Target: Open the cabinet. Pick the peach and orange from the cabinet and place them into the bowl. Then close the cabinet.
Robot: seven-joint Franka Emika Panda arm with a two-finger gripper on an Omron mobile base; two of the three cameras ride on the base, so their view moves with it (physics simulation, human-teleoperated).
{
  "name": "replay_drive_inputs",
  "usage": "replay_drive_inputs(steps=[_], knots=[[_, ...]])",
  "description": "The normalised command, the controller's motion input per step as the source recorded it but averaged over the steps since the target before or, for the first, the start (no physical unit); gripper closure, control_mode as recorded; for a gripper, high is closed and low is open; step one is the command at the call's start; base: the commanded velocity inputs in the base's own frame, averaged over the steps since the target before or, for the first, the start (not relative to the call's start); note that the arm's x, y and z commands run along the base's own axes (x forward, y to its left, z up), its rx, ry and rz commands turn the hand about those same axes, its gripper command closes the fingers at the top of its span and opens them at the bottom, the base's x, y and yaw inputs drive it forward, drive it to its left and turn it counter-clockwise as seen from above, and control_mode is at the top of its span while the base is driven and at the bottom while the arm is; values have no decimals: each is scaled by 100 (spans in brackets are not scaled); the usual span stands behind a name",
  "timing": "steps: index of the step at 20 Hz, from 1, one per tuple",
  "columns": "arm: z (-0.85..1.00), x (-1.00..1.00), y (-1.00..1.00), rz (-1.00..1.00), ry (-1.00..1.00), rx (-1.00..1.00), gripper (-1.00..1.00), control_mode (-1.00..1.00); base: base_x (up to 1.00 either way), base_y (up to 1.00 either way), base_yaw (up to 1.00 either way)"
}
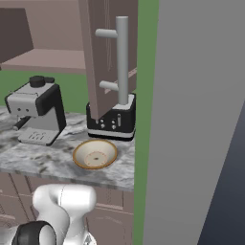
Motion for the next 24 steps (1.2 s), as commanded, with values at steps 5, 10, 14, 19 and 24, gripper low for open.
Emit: replay_drive_inputs(steps=[5, 10, 14, 19, 24], knots=[[0, -41, -82, -1, -6, 2, -100, -100, 0, 0, 0], [0, -33, -80, -1, -12, 4, -100, -100, 0, 0, 0], [3, -16, -52, -9, -11, 2, -100, -100, 0, 0, 0], [4, -2, -31, -16, -1, 0, -100, -100, 0, 0, 0], [10, 0, -14, -22, -1, 0, -100, -100, 0, 0, 0]])
